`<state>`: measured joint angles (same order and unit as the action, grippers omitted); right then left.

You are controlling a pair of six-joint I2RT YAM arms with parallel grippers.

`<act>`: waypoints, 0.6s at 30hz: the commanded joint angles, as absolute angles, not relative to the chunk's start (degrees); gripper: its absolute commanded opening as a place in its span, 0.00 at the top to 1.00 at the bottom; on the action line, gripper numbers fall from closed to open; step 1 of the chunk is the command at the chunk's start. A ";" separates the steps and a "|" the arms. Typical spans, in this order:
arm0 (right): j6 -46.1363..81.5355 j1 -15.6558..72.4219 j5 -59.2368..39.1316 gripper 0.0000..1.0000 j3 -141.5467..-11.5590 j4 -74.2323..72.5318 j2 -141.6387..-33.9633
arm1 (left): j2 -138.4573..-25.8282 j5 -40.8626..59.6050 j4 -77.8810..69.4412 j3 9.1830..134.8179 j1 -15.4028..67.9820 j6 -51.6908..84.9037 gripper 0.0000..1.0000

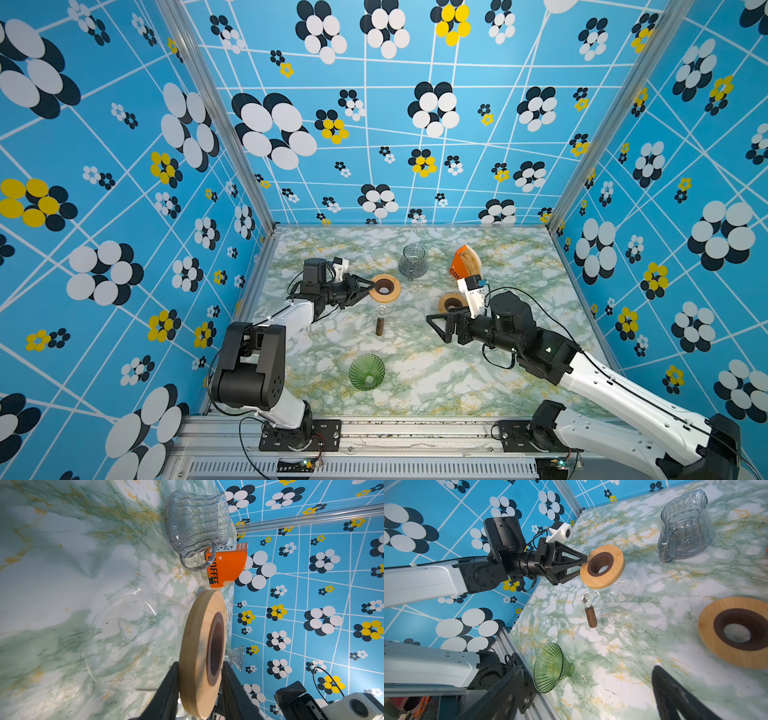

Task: Place the coffee filter in the dripper
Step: 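Lower the wooden ring flat onto the server and open the left gripper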

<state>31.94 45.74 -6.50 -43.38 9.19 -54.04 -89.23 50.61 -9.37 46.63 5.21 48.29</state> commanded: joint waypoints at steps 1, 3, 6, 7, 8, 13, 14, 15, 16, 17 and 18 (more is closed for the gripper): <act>31.12 46.10 -5.88 0.02 -42.96 9.58 -53.70 | -86.64 49.13 -2.47 49.15 4.57 43.61 0.64; 31.16 46.10 -5.97 0.02 -43.15 9.58 -53.70 | -86.24 48.81 -0.97 49.55 4.57 42.78 0.65; 31.03 46.14 -5.98 0.02 -43.32 9.67 -53.70 | -85.90 48.60 0.81 49.95 4.57 41.90 0.64; 31.02 46.14 -5.98 0.02 -43.28 9.73 -53.77 | -85.88 48.43 1.73 50.15 4.57 41.56 0.64; 30.94 46.10 -5.98 0.02 -43.30 9.72 -53.78 | -85.79 48.20 2.41 50.35 4.57 41.22 0.64; 30.76 46.13 -5.97 0.02 -43.66 10.04 -53.77 | -85.34 46.82 6.37 51.40 4.56 39.16 0.64; 30.78 46.14 -5.97 0.02 -43.66 10.02 -53.77 | -85.22 46.66 6.67 51.42 4.57 38.97 0.64; 30.68 46.14 -5.98 0.02 -43.67 10.10 -53.81 | -85.08 46.56 6.97 51.47 4.57 38.89 0.64; 30.67 46.14 -6.06 0.02 -43.75 10.24 -53.81 | -84.86 46.46 7.41 51.50 4.52 38.72 0.64; 30.72 46.14 -6.06 0.02 -43.71 10.15 -53.83 | -84.66 46.32 7.76 51.59 4.57 38.59 0.65; 30.68 46.14 -6.06 0.02 -43.78 10.20 -53.90 | -84.35 46.24 8.03 51.52 4.57 38.36 0.65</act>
